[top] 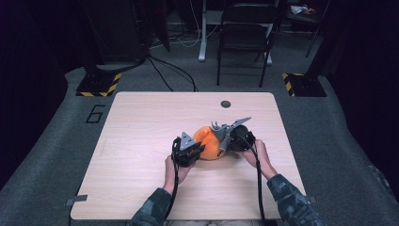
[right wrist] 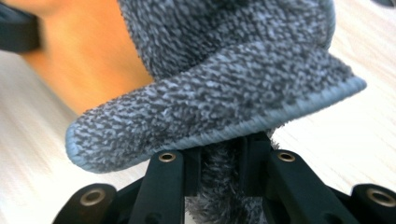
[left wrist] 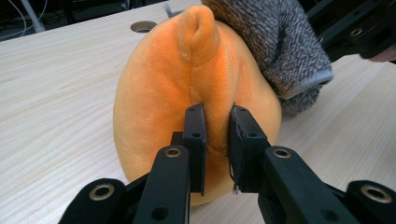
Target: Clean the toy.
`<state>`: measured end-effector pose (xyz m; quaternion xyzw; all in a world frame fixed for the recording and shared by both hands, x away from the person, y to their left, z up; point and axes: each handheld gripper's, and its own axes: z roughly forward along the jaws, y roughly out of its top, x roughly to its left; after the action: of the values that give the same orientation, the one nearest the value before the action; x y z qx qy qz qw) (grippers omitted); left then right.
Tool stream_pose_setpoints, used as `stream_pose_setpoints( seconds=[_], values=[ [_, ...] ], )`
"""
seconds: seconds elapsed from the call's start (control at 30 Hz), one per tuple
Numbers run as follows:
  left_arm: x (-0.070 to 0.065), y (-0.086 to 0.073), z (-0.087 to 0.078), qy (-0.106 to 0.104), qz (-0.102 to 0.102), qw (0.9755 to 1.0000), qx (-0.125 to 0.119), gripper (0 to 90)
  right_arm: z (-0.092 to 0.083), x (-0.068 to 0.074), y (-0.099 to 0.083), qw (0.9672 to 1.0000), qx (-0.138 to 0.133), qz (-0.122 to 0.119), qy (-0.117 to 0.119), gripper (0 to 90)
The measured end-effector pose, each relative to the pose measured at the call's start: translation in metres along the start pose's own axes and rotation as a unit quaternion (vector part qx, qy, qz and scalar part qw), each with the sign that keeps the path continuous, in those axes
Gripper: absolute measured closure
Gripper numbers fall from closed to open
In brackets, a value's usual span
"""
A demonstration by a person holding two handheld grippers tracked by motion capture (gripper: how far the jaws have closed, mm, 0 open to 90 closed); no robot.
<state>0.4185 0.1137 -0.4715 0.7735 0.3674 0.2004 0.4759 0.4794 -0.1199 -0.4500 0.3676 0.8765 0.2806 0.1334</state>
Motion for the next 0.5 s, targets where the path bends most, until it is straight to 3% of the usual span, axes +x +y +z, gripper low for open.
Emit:
stream_pose_setpoints(
  seconds=[0.33, 0.5],
  values=[
    [0.0, 0.0, 0.0, 0.002, 0.001, 1.0, -0.001, 77.6, 0.02, -0.011, -0.01, 0.9984, 0.052, 0.02, -0.007, 74.2],
    [0.002, 0.0, 0.0, 0.003, -0.003, 1.0, -0.002, 77.2, 0.013, -0.01, -0.006, 0.9986, 0.05, 0.003, -0.019, 74.1]
  ],
)
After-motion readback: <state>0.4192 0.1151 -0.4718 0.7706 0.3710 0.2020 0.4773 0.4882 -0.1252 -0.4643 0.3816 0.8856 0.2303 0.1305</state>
